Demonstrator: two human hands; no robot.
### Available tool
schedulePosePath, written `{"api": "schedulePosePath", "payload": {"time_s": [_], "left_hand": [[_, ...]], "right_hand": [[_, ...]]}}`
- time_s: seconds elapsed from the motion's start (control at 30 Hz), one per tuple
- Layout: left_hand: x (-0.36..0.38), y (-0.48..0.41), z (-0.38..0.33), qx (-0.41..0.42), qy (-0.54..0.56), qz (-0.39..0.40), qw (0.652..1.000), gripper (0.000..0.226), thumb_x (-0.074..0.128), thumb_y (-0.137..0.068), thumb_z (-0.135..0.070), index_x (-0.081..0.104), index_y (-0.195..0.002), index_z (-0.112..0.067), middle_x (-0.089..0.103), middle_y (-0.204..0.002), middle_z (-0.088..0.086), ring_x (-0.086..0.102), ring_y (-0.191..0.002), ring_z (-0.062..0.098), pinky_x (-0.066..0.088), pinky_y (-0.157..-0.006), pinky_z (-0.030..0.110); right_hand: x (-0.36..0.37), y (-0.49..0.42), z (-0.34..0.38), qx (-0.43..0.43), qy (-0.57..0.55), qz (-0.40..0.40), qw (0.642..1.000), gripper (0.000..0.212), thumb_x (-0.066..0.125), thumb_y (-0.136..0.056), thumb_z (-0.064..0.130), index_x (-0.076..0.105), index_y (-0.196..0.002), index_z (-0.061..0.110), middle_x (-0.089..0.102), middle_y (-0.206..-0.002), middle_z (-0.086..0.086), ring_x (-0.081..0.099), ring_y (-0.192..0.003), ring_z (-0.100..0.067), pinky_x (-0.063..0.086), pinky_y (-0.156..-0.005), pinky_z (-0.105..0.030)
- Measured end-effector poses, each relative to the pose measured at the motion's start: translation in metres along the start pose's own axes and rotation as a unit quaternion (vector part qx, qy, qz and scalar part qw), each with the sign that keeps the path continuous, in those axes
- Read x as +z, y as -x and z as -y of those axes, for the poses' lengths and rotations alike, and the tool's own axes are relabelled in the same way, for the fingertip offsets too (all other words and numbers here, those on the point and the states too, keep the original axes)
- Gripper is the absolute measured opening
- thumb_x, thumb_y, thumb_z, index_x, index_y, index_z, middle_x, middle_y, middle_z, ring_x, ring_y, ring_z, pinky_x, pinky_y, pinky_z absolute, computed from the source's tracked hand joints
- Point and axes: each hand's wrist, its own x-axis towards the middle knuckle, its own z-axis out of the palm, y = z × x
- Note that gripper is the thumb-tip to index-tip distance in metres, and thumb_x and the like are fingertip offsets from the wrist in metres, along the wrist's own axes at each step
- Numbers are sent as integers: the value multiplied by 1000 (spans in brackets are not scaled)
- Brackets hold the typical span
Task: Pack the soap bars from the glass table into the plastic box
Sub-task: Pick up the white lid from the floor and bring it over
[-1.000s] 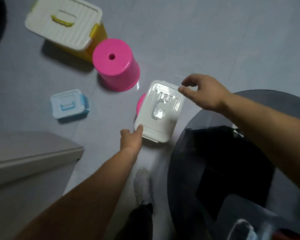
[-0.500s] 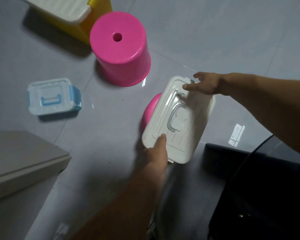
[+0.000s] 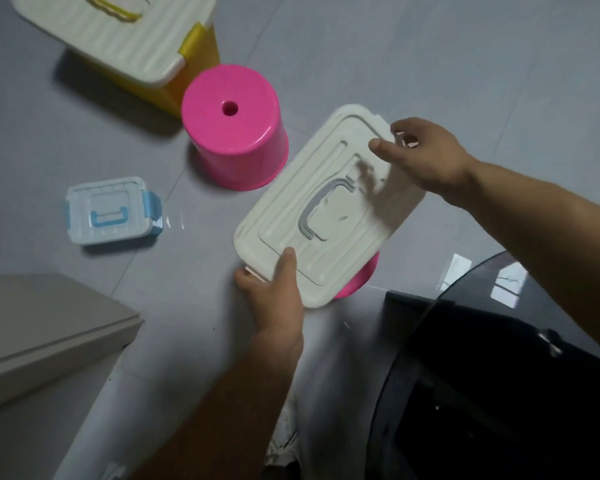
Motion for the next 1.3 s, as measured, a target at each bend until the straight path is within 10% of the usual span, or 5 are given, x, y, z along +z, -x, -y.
{"api": "schedulePosePath", "payload": {"time_s": [0.33,0.43,0.63,1.0,1.3], "left_hand": [[-27,166,-113,217,-90,121,964,46,71,-90,-31,55,-133,-23,70,-125,-5,68,-111,15,56,-99,44],[-42,229,-107,255,-136,173,942,49,68,-92,-22,54,-140,-21,68,-132,-2,65,-118,17,52,-105,46],[-96,341,-40,249,-241,301,888,40,65,-89,-17,66,-124,-35,76,-112,-15,72,-101,7,57,-95,41],[-129,414,77,241,-394,353,813,72,62,-90,-10,51,-90,-81,64,-91,-50,61,-87,-23,45,-78,17],[-121,399,94,287,-432,334,787,38,63,-90,-15,56,-98,-52,66,-91,-34,61,-89,-12,44,-69,17]], "right_hand": [[-159,214,30,51,-141,-141,979,36,63,-89,53,71,-97,19,75,-100,-8,70,-93,-30,57,-78,-46],[-189,305,0,97,-146,-170,970,37,59,-92,54,73,-97,20,73,-88,3,65,-78,-19,48,-57,-30],[-211,501,-92,190,-190,-207,941,39,57,-92,52,70,-115,23,75,-104,5,70,-95,-20,57,-78,-44],[-140,653,-215,294,-170,-283,897,20,56,-95,35,69,-103,22,71,-93,1,66,-80,-13,48,-63,-30],[-115,636,-248,315,-195,-278,886,38,50,-96,42,67,-126,26,66,-113,-8,66,-93,-22,55,-86,-40]]}}
